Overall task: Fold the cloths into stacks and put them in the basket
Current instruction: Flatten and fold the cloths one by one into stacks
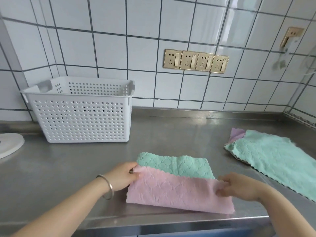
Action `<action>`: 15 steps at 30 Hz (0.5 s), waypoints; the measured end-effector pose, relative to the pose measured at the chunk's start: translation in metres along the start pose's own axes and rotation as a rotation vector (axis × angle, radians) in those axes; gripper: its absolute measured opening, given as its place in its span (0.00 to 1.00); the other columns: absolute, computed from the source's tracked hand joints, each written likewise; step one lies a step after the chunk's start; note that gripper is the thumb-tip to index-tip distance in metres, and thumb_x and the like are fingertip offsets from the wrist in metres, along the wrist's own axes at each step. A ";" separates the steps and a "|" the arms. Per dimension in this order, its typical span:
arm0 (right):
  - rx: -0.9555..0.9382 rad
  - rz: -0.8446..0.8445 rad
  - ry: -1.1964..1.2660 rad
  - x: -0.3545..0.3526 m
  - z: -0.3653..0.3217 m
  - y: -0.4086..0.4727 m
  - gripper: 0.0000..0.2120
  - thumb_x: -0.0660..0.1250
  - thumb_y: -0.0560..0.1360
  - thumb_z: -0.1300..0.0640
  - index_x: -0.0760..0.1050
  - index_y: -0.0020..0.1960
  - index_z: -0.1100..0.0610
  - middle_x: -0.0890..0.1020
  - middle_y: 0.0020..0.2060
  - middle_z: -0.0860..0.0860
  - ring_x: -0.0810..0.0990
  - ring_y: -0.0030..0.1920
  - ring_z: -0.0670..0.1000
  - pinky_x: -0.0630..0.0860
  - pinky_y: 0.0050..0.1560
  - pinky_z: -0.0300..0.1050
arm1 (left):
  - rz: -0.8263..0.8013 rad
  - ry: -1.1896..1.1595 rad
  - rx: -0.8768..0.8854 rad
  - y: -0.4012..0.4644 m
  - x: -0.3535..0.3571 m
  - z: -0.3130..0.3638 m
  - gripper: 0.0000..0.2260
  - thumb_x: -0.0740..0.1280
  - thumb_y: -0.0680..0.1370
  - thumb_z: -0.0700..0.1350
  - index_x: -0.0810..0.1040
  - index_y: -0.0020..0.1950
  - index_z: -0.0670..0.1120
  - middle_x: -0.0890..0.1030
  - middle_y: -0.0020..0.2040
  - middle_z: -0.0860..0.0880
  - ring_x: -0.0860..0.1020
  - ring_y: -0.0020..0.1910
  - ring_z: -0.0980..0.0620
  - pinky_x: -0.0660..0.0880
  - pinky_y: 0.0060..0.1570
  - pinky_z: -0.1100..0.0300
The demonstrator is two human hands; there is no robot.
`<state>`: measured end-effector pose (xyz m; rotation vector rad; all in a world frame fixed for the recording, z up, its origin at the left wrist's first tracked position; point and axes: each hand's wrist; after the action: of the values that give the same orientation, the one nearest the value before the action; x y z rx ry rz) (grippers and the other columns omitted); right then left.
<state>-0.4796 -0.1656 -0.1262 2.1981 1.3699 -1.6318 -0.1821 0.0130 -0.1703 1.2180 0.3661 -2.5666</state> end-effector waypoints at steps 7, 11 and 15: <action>-0.011 0.239 0.548 0.004 0.003 0.044 0.07 0.70 0.70 0.57 0.79 0.44 0.61 0.79 0.36 0.48 0.76 0.40 0.48 0.71 0.45 0.44 | 0.156 -0.110 -0.089 0.044 0.007 0.002 0.12 0.63 0.74 0.48 0.65 0.33 0.48 0.69 0.31 0.52 0.68 0.34 0.49 0.61 0.32 0.58; 0.065 0.269 0.731 0.007 0.009 0.067 0.14 0.69 0.64 0.56 0.80 0.46 0.62 0.80 0.40 0.52 0.76 0.42 0.50 0.69 0.46 0.46 | 0.158 -0.127 -0.165 0.058 0.009 -0.004 0.08 0.62 0.75 0.45 0.67 0.36 0.48 0.70 0.33 0.50 0.67 0.33 0.50 0.60 0.32 0.57; 0.172 0.374 0.705 0.010 0.012 0.084 0.07 0.69 0.72 0.60 0.77 0.48 0.61 0.78 0.37 0.52 0.74 0.37 0.50 0.67 0.39 0.43 | 0.217 -0.141 -0.212 0.067 0.007 -0.009 0.06 0.62 0.74 0.49 0.72 0.40 0.47 0.72 0.34 0.49 0.70 0.35 0.48 0.62 0.33 0.58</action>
<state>-0.4303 -0.2166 -0.1745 3.0661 0.8246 -0.9034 -0.1566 -0.0473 -0.1883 0.9421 0.4359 -2.3431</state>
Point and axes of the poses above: each hand's wrist, its own y-axis towards the middle knuckle, its own x-axis out of the palm, z = x × y
